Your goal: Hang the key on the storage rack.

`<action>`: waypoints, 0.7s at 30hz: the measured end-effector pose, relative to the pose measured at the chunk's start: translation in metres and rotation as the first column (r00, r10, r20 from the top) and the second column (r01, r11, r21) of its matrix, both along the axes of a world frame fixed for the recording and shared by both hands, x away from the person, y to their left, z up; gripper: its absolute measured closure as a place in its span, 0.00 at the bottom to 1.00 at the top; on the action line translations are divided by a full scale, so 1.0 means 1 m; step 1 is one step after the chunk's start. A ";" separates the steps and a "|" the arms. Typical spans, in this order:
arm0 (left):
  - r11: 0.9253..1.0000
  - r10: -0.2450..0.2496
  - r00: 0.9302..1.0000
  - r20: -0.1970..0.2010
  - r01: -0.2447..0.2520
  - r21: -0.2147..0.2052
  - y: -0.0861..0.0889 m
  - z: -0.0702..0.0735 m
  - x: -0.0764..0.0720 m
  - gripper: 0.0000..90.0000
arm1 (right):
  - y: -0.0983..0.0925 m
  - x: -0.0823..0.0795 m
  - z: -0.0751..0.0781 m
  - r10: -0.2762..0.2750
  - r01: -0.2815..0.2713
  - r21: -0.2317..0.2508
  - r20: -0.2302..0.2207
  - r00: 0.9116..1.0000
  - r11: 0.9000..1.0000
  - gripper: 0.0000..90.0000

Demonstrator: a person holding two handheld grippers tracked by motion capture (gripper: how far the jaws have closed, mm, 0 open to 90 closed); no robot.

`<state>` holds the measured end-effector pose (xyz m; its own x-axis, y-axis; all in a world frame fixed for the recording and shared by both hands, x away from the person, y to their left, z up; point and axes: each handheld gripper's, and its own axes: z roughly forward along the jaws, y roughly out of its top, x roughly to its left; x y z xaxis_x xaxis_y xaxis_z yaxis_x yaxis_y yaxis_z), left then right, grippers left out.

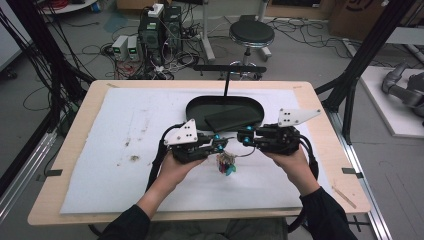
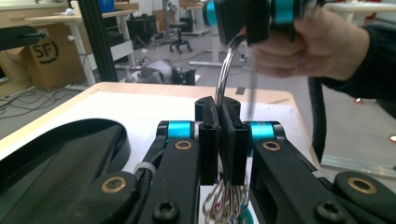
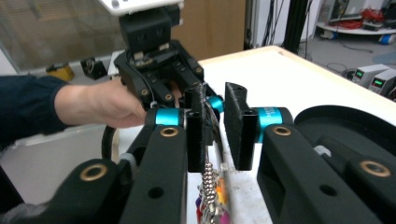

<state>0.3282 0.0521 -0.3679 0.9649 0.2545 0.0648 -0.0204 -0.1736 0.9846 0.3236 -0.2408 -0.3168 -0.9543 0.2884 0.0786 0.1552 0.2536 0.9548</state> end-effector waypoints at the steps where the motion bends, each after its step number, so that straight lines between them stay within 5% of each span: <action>1: 1.000 0.003 1.000 -0.001 -0.003 -0.001 0.001 0.000 0.000 0.96 | -0.002 0.000 0.001 -0.012 0.012 0.005 0.004 1.000 1.000 0.74; 4: 1.000 0.020 1.000 0.004 -0.020 -0.010 0.005 0.002 0.001 0.96 | -0.015 0.003 0.001 -0.087 0.087 0.025 -0.009 0.996 0.996 0.58; 8: 0.999 0.033 0.999 0.010 -0.033 -0.011 0.009 0.004 0.001 0.96 | -0.026 0.005 -0.003 -0.159 0.160 0.024 -0.006 0.987 0.987 0.51; 13: 0.997 0.071 0.997 0.024 -0.070 -0.031 0.019 0.012 0.004 0.96 | -0.054 0.008 -0.020 -0.287 0.287 0.036 -0.026 0.958 0.957 0.42; 14: 0.996 0.080 0.996 0.028 -0.079 -0.035 0.021 0.014 0.004 0.96 | -0.054 0.008 -0.020 -0.287 0.287 0.036 -0.026 0.958 0.957 0.42; 15: 0.996 0.088 0.996 0.032 -0.086 -0.038 0.023 0.016 0.005 0.96 | -0.059 0.008 -0.024 -0.307 0.307 0.033 -0.027 0.951 0.951 0.41; 16: 0.994 0.098 0.995 0.033 -0.097 -0.043 0.026 0.018 0.006 0.96 | -0.068 0.008 -0.032 -0.359 0.360 0.028 -0.034 0.933 0.932 0.38; 18: 0.992 0.119 0.992 0.040 -0.117 -0.048 0.030 0.022 0.009 0.96 | -0.073 0.008 -0.037 -0.380 0.381 0.026 -0.042 0.924 0.924 0.38; 19: 0.990 0.136 0.989 0.049 -0.133 -0.055 0.033 0.024 0.010 0.96 | -0.080 0.009 -0.046 -0.421 0.423 0.019 -0.052 0.905 0.906 0.36; 20: 0.987 0.150 0.987 0.060 -0.147 -0.060 0.035 0.027 0.010 0.96 | -0.080 0.009 -0.046 -0.421 0.423 0.019 -0.052 0.905 0.906 0.36; 21: 0.985 0.163 0.985 0.063 -0.159 -0.072 0.037 0.029 0.011 0.96 | -0.082 0.010 -0.050 -0.439 0.441 0.011 -0.060 0.896 0.898 0.36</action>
<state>0.3393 0.0892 -0.3392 0.9049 0.4120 0.1069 -0.0652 -0.1140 0.9913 0.3333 -0.3233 -0.3670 -0.7244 0.6752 0.1390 0.2976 0.1244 0.9466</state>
